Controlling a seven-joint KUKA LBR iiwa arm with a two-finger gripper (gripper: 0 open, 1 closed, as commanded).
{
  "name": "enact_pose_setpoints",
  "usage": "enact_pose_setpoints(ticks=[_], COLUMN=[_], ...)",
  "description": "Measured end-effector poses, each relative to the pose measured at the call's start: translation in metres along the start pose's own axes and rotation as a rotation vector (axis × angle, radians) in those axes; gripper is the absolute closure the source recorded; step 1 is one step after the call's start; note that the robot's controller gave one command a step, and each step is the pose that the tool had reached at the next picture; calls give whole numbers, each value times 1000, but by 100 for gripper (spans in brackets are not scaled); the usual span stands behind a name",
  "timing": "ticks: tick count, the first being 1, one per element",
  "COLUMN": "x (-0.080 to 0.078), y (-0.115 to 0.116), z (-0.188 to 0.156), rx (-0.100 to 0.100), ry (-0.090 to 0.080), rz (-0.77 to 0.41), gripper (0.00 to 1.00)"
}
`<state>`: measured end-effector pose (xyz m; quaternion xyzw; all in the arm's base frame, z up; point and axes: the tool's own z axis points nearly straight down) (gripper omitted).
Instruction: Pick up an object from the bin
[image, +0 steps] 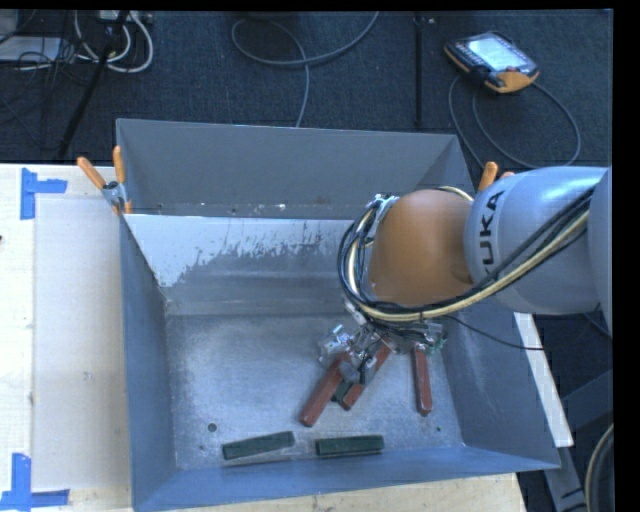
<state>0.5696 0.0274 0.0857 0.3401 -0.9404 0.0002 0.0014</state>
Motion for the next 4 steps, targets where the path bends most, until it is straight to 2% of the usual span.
enact_pose_setpoints(ticks=[2, 4], x=[-2, -2], y=[0, 1], z=[-34, -44], rx=[2, 2], ry=[-6, -6], rz=[0, 1], gripper=[100, 100])
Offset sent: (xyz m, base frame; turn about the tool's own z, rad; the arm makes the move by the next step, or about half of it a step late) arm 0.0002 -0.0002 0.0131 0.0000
